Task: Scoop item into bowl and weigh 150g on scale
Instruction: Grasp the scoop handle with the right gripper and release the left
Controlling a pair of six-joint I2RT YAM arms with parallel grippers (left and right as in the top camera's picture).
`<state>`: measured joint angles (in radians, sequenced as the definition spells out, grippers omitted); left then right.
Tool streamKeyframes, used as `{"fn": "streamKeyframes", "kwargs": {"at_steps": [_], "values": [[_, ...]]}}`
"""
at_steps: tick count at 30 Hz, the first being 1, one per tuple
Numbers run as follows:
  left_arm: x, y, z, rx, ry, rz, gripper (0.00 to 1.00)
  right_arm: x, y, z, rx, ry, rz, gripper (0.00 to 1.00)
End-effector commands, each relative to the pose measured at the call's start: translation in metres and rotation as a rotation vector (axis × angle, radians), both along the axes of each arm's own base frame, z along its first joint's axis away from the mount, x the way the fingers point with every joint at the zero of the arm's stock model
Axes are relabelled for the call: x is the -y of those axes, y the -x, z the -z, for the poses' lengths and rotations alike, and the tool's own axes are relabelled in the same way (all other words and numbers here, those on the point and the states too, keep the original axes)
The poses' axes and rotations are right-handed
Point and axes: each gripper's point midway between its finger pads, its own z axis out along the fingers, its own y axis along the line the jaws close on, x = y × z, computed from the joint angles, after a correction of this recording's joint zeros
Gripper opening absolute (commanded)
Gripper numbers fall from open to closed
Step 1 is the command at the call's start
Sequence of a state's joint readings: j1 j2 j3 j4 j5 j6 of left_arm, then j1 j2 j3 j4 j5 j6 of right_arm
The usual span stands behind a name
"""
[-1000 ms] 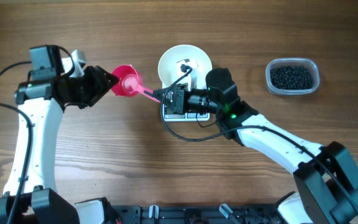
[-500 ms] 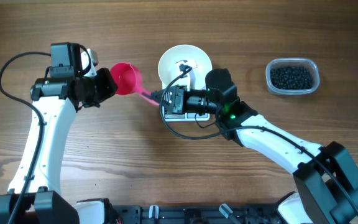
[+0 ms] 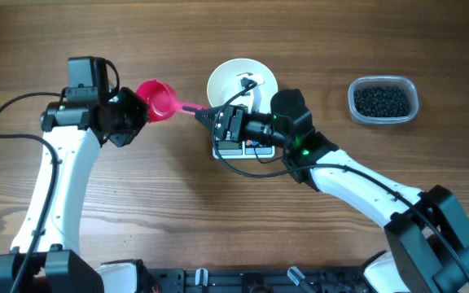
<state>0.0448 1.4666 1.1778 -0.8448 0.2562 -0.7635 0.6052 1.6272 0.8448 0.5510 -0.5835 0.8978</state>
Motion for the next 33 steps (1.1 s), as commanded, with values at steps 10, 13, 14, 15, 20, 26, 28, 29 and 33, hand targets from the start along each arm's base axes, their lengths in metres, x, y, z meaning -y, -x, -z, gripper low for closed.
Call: {"fn": "streamKeyframes", "kwargs": {"at_steps": [10,13,14,15,20,26,28,29,33], "values": [[0.009,-0.005,-0.005,0.02,-0.016,0.001,0.04,-0.015,-0.024,-0.022,0.221,0.083,0.004,0.54],[0.009,-0.005,-0.005,0.019,-0.016,0.001,0.04,-0.029,-0.02,-0.003,0.189,0.103,-0.027,0.52],[0.009,-0.005,-0.005,0.019,-0.015,0.002,0.04,-0.031,-0.019,0.004,0.179,0.109,-0.031,0.5],[0.009,-0.005,-0.005,0.019,-0.015,0.002,0.04,-0.031,-0.02,0.005,0.177,0.109,-0.03,0.47],[0.009,-0.005,-0.005,0.019,-0.015,0.002,0.04,-0.035,-0.024,0.014,0.15,0.112,-0.031,0.44],[0.009,-0.005,-0.005,0.019,-0.015,0.002,0.04,-0.037,-0.026,0.005,0.172,0.085,-0.024,0.35],[0.009,-0.005,-0.005,0.019,-0.015,0.002,0.04,-0.037,-0.027,0.002,0.166,0.072,-0.021,0.33],[0.009,-0.005,-0.005,0.019,-0.015,0.002,0.04,-0.037,-0.027,0.001,0.162,0.067,-0.019,0.31],[0.009,-0.005,-0.005,0.019,-0.015,0.002,0.04,-0.038,-0.026,0.001,0.16,0.066,-0.024,0.25]]}}
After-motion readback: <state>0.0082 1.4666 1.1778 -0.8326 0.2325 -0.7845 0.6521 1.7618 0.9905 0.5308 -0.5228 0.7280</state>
